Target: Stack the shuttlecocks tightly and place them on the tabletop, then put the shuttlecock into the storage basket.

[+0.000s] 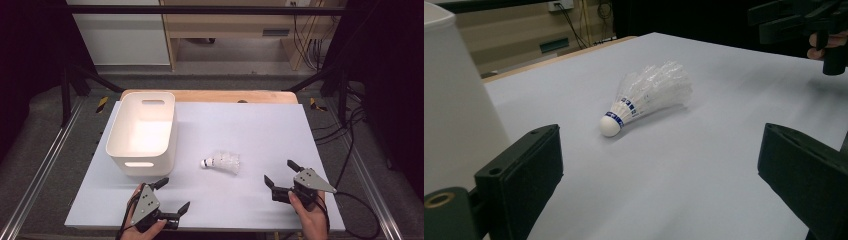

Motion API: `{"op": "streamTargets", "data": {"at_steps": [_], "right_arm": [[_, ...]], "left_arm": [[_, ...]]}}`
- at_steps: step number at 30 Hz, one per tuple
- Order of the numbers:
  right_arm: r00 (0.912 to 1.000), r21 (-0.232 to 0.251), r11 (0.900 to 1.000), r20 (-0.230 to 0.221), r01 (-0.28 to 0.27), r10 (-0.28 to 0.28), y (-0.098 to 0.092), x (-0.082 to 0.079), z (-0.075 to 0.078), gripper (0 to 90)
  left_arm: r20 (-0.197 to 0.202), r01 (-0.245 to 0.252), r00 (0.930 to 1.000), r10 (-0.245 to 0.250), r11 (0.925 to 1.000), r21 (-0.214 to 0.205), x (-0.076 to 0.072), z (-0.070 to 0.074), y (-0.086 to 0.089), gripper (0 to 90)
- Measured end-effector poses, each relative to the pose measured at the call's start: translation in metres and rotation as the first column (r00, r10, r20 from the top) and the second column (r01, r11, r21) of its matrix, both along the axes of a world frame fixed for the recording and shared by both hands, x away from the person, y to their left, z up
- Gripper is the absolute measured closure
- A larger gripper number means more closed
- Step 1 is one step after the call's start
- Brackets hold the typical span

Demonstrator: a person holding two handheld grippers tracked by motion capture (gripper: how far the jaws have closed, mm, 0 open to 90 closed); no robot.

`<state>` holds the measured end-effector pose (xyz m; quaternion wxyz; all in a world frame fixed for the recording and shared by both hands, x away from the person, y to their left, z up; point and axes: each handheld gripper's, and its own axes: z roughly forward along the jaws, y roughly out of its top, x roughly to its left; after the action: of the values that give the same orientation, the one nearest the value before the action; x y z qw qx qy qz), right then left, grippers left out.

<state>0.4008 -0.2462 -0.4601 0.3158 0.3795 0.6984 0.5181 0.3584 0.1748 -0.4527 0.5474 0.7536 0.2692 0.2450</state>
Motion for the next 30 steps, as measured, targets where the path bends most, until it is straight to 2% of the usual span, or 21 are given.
{"op": "streamTargets", "data": {"at_steps": [5, 7, 10, 15, 21, 25, 27, 30], "right_arm": [[0.9997, -0.019, 0.9996, 0.012, -0.020, 0.020, 0.005, -0.003, -0.001, 5.0], [0.9996, -0.017, 0.9995, 0.015, -0.026, 0.026, 0.006, -0.004, -0.001, 5.1], [0.9996, -0.037, 0.9990, 0.016, -0.024, 0.024, 0.007, -0.005, -0.001, 5.2], [0.9997, -0.008, 0.9997, 0.006, -0.024, 0.024, 0.004, -0.004, -0.002, 5.4], [0.9997, 0.007, 0.9998, 0.009, -0.021, 0.021, 0.002, -0.005, -0.001, 5.2], [0.9997, 0.004, 0.9997, 0.012, -0.023, 0.023, 0.003, -0.005, -0.002, 5.1], [0.9996, 0.006, 0.9997, 0.015, -0.022, 0.022, 0.002, -0.005, -0.001, 5.0], [0.9997, 0.012, 0.9998, 0.016, -0.017, 0.017, 0.001, -0.006, -0.001, 5.0]], "left_arm": [[-0.008, 0.029, 0.9996, -0.028, 0.9993, 0.026, 0.010, 0.007, -0.015, 4.3], [-0.003, 0.040, 0.9992, -0.040, 0.9986, 0.034, 0.014, 0.011, -0.020, 4.3], [0.001, 0.054, 0.9985, -0.054, 0.9977, 0.041, 0.018, 0.018, -0.028, 4.3], [-0.021, 0.077, 0.9969, -0.076, 0.9962, 0.042, 0.026, 0.027, -0.040, 4.6], [-0.025, 0.113, 0.9935, -0.111, 0.9875, 0.110, 0.037, 0.034, -0.055, 4.6], [-0.031, 0.136, 0.9906, -0.133, 0.9787, 0.154, 0.047, 0.034, -0.063, 5.4], [-0.044, 0.156, 0.9877, -0.150, 0.9714, 0.179, 0.053, 0.034, -0.066, 5.4], [-0.079, 0.154, 0.9866, -0.142, 0.9750, 0.161, 0.062, 0.034, -0.069, 5.9]]}}
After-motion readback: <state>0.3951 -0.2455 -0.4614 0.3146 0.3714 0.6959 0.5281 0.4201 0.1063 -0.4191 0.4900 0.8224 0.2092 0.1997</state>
